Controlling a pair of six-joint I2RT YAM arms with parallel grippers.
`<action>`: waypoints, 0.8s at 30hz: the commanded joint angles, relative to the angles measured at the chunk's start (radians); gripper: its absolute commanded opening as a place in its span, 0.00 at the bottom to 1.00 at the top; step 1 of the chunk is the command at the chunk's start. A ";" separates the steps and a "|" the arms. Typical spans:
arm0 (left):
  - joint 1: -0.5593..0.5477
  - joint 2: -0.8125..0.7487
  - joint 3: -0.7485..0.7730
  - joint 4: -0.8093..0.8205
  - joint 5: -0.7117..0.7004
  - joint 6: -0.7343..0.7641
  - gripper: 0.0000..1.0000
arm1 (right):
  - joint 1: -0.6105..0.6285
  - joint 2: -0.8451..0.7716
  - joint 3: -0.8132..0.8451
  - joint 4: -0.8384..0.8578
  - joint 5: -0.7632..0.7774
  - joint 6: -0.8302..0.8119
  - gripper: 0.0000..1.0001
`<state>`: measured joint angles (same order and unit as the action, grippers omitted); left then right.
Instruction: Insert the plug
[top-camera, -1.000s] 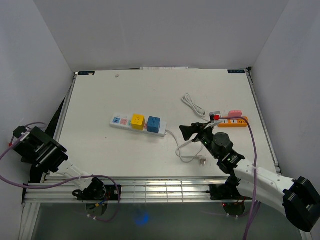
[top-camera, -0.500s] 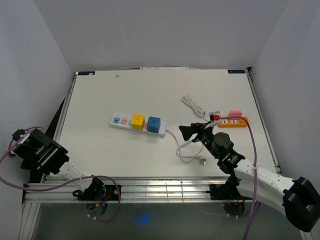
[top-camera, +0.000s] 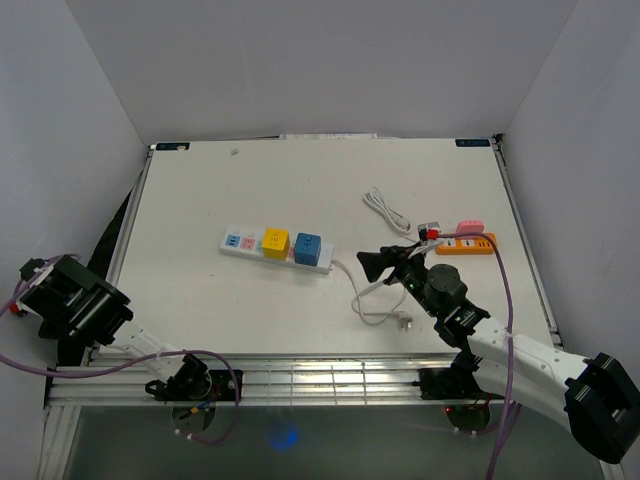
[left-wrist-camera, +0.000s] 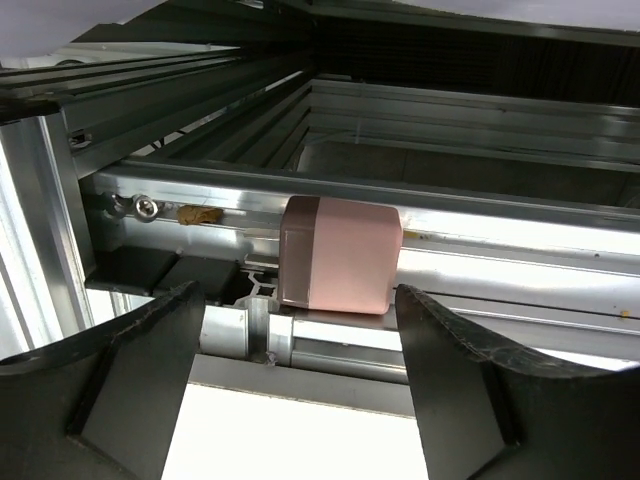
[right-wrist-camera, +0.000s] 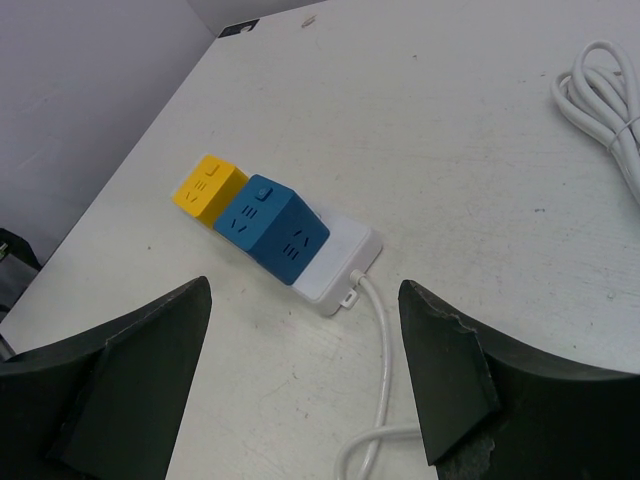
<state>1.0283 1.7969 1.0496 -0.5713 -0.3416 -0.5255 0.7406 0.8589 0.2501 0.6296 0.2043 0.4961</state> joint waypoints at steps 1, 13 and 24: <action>0.067 0.062 0.050 0.082 0.036 -0.015 0.85 | -0.006 -0.008 0.005 0.051 -0.003 0.009 0.81; 0.069 0.098 0.053 0.131 0.101 0.007 0.74 | -0.010 -0.009 0.003 0.050 -0.009 0.009 0.81; 0.067 0.140 0.067 0.143 0.121 0.015 0.74 | -0.018 -0.017 0.000 0.053 -0.019 0.015 0.81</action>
<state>1.0325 1.8477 1.0649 -0.5560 -0.2798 -0.5407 0.7273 0.8581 0.2501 0.6308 0.1894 0.4988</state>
